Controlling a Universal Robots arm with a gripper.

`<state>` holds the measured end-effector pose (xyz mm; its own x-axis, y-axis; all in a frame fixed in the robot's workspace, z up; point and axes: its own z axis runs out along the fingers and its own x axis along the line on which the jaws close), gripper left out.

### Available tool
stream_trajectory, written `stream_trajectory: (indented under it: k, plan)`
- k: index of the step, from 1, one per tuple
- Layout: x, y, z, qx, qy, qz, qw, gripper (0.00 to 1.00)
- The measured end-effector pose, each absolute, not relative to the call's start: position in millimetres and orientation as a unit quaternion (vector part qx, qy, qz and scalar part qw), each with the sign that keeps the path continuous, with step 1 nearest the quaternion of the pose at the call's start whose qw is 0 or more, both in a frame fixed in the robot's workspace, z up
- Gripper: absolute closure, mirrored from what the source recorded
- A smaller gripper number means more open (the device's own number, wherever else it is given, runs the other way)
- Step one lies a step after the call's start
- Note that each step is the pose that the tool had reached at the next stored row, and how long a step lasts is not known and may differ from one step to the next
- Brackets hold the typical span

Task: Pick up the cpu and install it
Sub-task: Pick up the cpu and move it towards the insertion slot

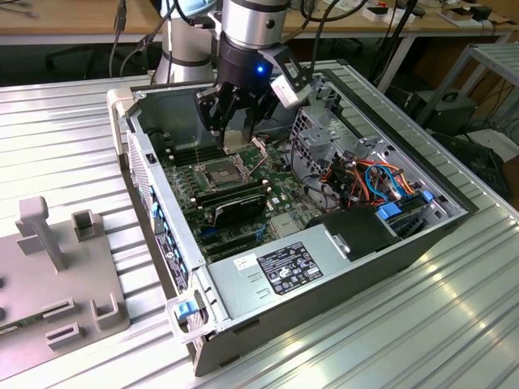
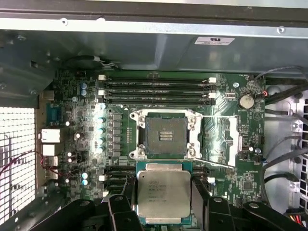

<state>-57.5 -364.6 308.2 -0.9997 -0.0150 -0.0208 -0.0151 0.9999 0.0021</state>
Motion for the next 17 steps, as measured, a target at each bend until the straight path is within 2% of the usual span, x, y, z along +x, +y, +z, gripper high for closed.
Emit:
stream_trajectory:
  k: [17]
  plan:
    - [-53.8,-340.0,288.7,-0.008,1.000,-0.004,0.010,0.45]
